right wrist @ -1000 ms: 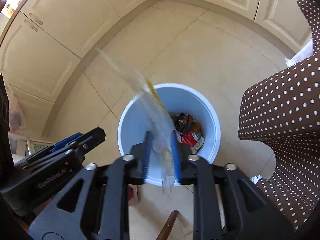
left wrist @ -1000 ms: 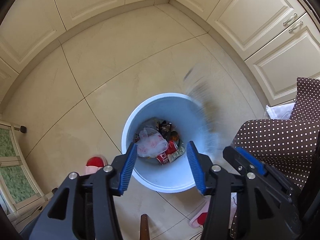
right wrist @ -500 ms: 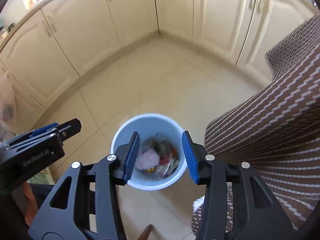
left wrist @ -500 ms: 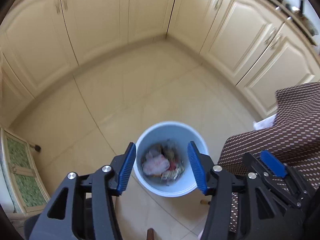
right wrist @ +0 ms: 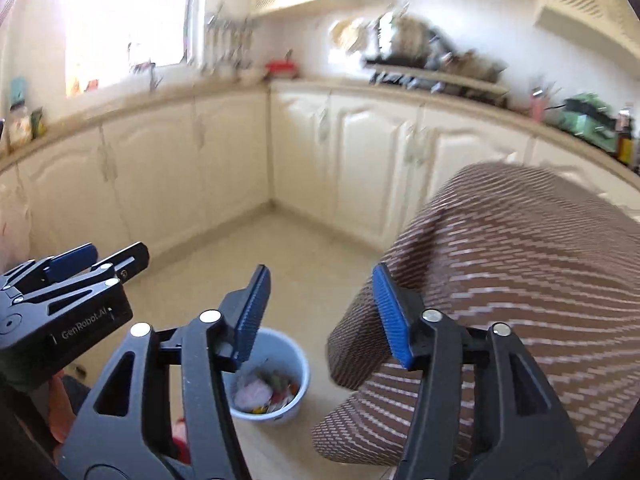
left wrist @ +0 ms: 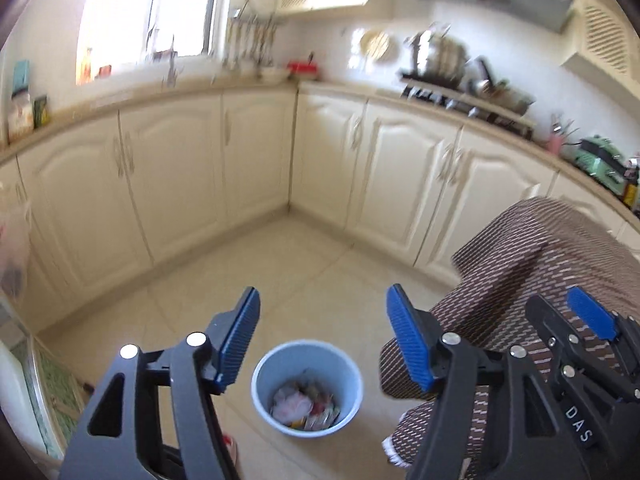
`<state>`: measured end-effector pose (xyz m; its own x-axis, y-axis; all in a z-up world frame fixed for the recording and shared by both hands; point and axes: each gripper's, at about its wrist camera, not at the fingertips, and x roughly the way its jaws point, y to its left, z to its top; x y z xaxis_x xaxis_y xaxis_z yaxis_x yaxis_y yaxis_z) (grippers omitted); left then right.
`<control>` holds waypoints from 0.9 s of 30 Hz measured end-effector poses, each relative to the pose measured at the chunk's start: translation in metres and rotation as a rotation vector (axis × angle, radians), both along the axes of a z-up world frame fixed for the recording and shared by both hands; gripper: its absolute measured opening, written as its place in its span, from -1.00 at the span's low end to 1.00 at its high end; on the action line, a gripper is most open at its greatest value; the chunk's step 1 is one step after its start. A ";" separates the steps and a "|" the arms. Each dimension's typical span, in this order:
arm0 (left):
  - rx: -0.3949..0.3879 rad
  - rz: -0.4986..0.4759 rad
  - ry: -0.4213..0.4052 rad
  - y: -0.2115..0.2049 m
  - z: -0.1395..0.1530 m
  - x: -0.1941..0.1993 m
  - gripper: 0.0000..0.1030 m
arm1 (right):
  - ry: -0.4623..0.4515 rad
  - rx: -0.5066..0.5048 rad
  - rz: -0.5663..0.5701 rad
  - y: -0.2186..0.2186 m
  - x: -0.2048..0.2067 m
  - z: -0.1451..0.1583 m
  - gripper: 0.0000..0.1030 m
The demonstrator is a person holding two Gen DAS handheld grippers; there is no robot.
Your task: Collect trash
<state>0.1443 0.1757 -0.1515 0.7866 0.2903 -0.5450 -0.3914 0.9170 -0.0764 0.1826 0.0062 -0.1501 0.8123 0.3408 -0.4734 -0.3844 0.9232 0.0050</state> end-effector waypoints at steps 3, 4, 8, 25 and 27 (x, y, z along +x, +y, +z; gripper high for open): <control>0.023 -0.040 -0.054 -0.026 0.027 -0.013 0.40 | -0.059 0.035 -0.055 -0.031 -0.022 0.022 0.18; 0.033 -0.053 -0.076 -0.035 0.036 -0.018 0.47 | -0.075 0.046 -0.069 -0.041 -0.026 0.028 0.21; 0.060 -0.081 -0.135 -0.061 0.058 -0.035 0.50 | -0.143 0.075 -0.123 -0.074 -0.044 0.051 0.31; 0.178 -0.124 -0.217 -0.123 0.087 -0.066 0.66 | -0.217 0.180 -0.225 -0.145 -0.073 0.076 0.43; 0.178 -0.131 -0.211 -0.126 0.086 -0.065 0.66 | -0.212 0.183 -0.227 -0.147 -0.071 0.075 0.43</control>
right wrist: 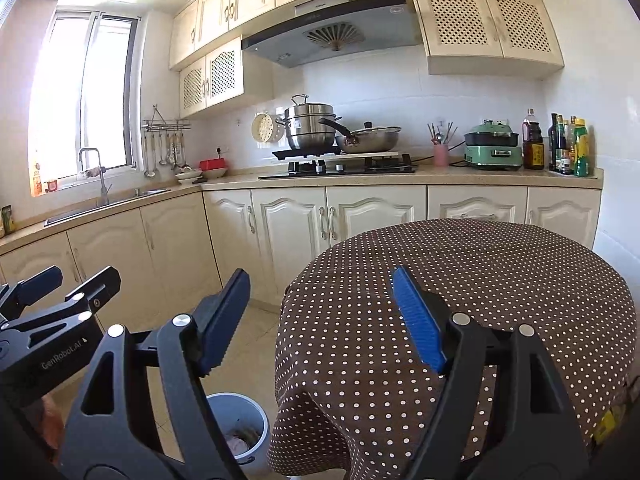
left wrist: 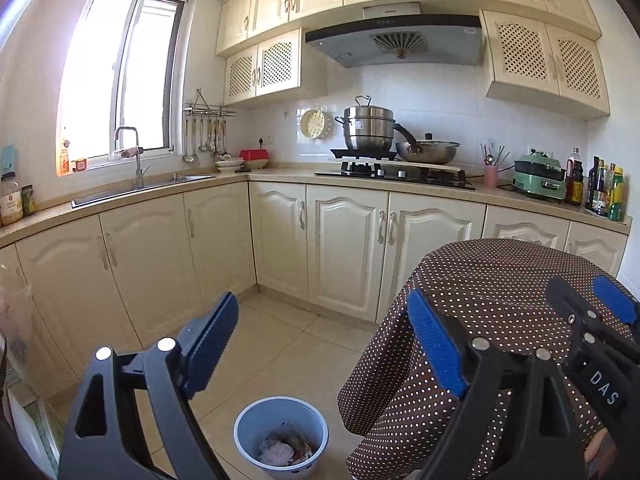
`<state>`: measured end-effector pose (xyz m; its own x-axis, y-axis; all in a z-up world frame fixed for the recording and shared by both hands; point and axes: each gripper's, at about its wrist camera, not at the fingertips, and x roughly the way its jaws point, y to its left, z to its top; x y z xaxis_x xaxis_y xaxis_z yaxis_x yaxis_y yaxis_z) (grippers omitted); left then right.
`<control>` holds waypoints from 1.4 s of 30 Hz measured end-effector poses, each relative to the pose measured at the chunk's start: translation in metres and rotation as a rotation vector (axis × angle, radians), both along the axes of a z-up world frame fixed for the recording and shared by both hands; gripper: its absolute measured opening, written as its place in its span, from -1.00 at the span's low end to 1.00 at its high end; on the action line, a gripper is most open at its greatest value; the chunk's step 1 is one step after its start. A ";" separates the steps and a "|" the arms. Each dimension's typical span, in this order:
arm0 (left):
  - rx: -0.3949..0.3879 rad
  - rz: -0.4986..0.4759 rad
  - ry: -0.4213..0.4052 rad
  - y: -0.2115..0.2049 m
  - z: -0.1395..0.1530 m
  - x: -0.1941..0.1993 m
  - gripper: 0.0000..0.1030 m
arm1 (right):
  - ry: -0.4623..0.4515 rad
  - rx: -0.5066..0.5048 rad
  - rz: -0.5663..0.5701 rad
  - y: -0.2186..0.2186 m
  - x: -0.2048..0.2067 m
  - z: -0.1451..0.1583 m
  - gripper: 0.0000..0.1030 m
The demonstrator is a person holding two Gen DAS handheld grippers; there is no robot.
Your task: Collect trash
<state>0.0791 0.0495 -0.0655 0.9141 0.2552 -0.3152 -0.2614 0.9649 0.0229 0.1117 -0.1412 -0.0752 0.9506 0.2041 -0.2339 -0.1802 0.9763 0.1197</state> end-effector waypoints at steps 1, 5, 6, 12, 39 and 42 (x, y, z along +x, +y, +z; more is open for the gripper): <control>0.000 0.000 0.001 0.000 -0.001 0.000 0.66 | 0.004 -0.001 -0.001 -0.001 0.002 -0.001 0.44; -0.008 0.001 0.009 0.002 -0.005 0.001 0.66 | 0.012 0.001 -0.001 0.000 0.002 -0.004 0.45; -0.008 0.002 0.012 0.003 -0.006 0.001 0.66 | 0.014 0.000 -0.001 0.000 0.002 -0.004 0.45; -0.014 -0.001 0.016 0.006 -0.009 0.004 0.66 | 0.020 -0.005 0.001 0.001 0.002 -0.008 0.45; -0.025 0.007 0.035 0.020 -0.018 0.011 0.66 | 0.035 -0.011 0.007 0.001 0.010 -0.013 0.49; -0.023 0.008 0.036 0.020 -0.019 0.011 0.66 | 0.036 -0.011 0.006 0.002 0.009 -0.014 0.49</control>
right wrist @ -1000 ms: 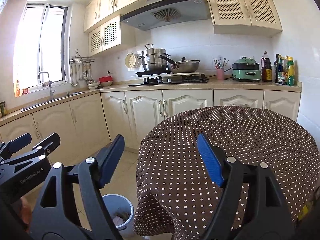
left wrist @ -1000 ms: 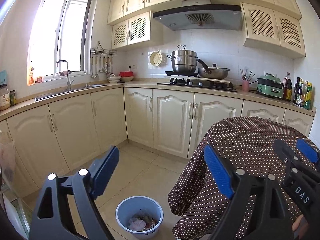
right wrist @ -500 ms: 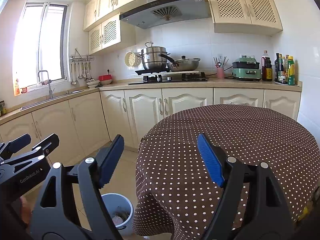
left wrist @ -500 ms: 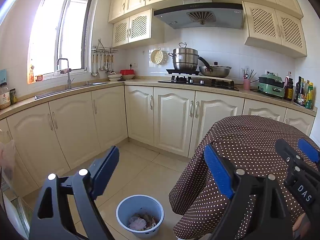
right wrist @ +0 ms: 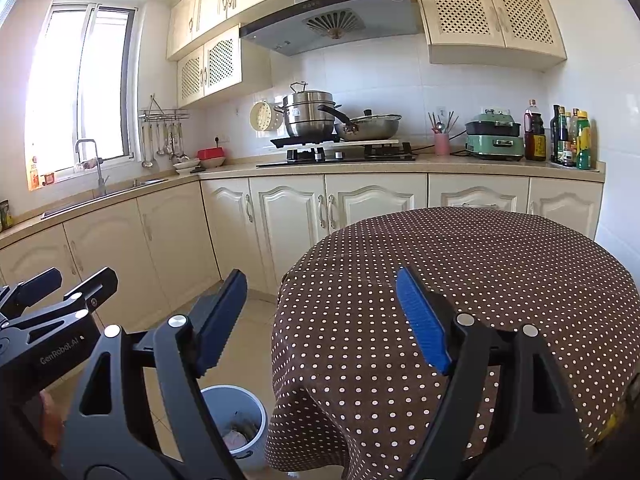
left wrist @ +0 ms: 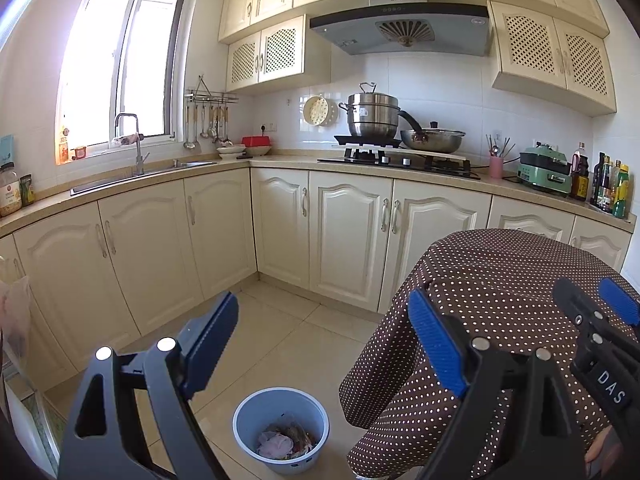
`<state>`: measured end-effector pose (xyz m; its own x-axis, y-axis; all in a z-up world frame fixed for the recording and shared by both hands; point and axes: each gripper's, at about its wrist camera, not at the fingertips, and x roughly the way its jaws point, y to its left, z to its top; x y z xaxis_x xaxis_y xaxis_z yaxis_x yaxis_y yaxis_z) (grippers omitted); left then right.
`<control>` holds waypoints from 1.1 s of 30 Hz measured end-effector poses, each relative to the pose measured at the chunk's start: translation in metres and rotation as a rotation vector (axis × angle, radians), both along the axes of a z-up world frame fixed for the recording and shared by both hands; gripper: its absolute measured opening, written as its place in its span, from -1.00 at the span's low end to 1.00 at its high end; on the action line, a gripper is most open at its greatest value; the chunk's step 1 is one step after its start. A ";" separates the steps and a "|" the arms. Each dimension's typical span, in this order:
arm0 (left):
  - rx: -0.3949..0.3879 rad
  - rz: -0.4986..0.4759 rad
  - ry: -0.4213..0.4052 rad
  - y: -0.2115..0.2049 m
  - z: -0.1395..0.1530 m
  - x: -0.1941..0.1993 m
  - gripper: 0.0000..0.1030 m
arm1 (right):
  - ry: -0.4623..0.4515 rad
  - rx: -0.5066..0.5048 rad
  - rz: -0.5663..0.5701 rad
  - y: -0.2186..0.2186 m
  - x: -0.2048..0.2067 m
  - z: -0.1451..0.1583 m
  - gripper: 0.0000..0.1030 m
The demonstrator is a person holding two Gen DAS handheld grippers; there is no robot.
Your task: Collect trash
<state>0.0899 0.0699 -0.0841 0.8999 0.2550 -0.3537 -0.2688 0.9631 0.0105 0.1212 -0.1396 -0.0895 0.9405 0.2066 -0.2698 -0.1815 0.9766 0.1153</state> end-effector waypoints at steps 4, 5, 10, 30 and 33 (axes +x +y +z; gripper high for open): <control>-0.002 0.000 0.002 0.000 -0.001 0.000 0.66 | 0.002 0.000 0.001 0.000 0.000 0.000 0.49; -0.002 0.000 0.002 -0.001 -0.001 0.000 0.66 | 0.002 0.000 0.001 0.000 0.000 0.000 0.49; -0.003 0.000 0.002 -0.001 -0.001 0.000 0.66 | 0.002 -0.002 0.001 0.001 0.000 -0.001 0.50; -0.009 0.003 0.008 0.000 -0.005 0.000 0.66 | 0.012 -0.006 0.006 -0.001 0.002 -0.005 0.52; -0.009 0.003 0.007 0.000 -0.005 0.000 0.66 | 0.013 -0.008 0.007 -0.001 0.003 -0.005 0.52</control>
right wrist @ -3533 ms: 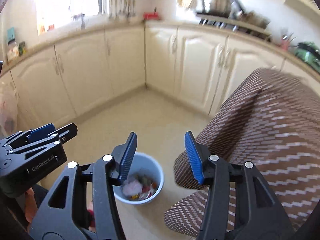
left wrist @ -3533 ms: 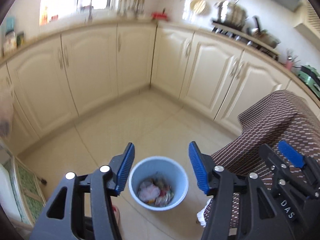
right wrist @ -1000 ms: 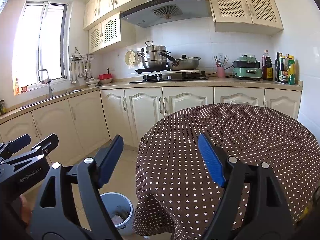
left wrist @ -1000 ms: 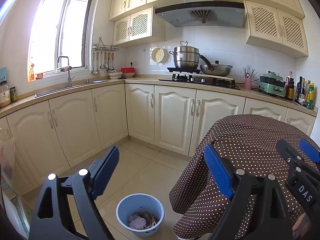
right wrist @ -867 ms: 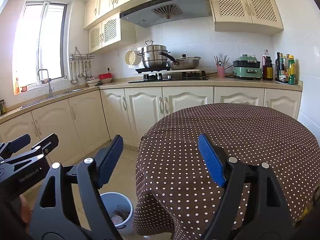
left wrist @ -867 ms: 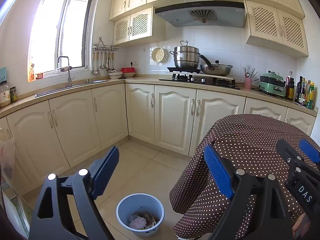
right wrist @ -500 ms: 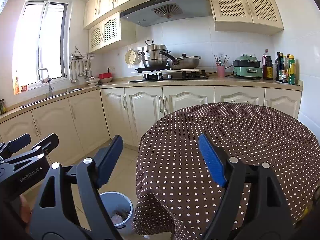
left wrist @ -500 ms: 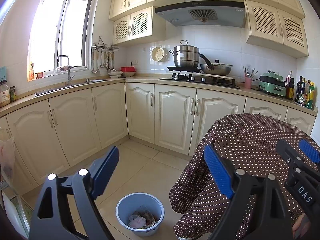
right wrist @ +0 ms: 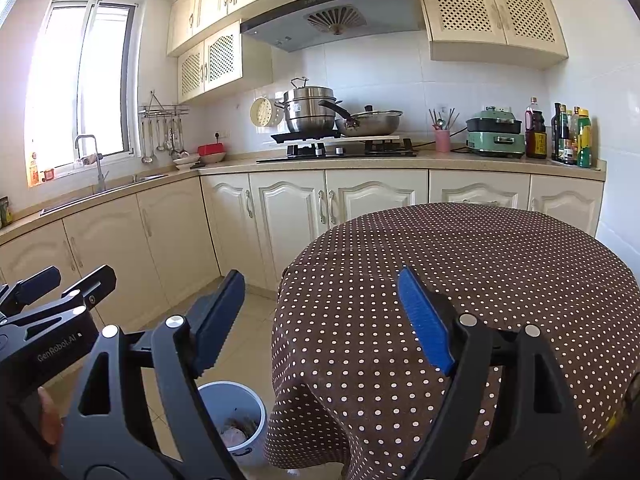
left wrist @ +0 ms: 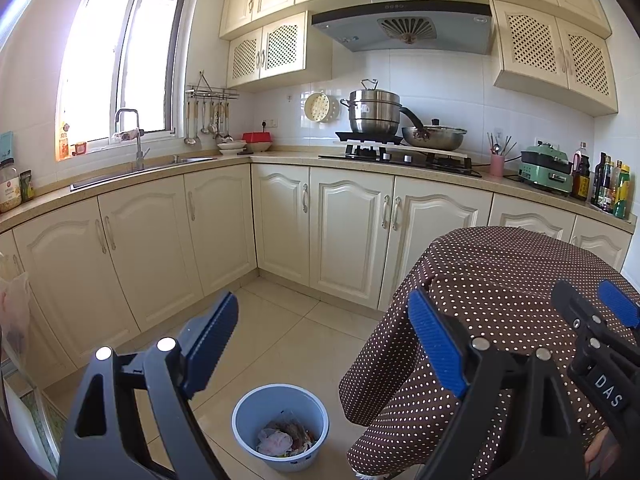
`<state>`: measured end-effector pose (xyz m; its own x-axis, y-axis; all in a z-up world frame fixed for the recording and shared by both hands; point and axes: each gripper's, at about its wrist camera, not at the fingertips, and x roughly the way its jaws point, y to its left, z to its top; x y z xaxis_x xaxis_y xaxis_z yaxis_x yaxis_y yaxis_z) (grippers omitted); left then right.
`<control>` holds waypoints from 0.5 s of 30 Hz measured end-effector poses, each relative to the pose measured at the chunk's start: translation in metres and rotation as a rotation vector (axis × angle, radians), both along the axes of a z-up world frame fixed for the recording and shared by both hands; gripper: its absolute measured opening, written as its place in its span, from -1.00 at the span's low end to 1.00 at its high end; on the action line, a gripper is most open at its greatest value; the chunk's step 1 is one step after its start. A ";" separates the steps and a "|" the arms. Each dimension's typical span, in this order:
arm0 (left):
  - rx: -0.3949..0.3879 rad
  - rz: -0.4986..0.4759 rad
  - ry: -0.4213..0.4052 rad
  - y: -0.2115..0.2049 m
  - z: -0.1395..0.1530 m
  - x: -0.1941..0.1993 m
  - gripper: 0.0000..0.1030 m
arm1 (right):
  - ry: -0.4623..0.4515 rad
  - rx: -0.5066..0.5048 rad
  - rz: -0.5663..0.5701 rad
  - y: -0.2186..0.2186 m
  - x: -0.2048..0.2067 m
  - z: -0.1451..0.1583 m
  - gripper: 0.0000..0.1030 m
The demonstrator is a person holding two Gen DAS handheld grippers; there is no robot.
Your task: Collect trash
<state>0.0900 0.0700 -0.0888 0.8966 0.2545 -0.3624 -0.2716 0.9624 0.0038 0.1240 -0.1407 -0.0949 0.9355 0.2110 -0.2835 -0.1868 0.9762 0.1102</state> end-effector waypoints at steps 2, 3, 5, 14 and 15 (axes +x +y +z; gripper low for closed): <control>-0.001 0.000 0.002 0.001 0.000 0.000 0.66 | 0.000 0.001 0.000 0.000 0.000 -0.001 0.52; -0.001 -0.001 0.001 0.001 0.000 -0.001 0.66 | 0.000 0.000 -0.001 0.000 0.000 -0.001 0.52; 0.000 0.002 0.001 0.000 -0.001 -0.001 0.66 | 0.001 0.000 0.000 0.000 0.000 -0.001 0.53; -0.001 0.000 0.003 0.002 -0.002 -0.003 0.66 | 0.004 0.001 0.000 -0.002 0.000 -0.003 0.53; -0.001 0.001 0.003 0.002 -0.002 -0.003 0.66 | 0.004 0.000 -0.001 -0.002 -0.001 -0.003 0.54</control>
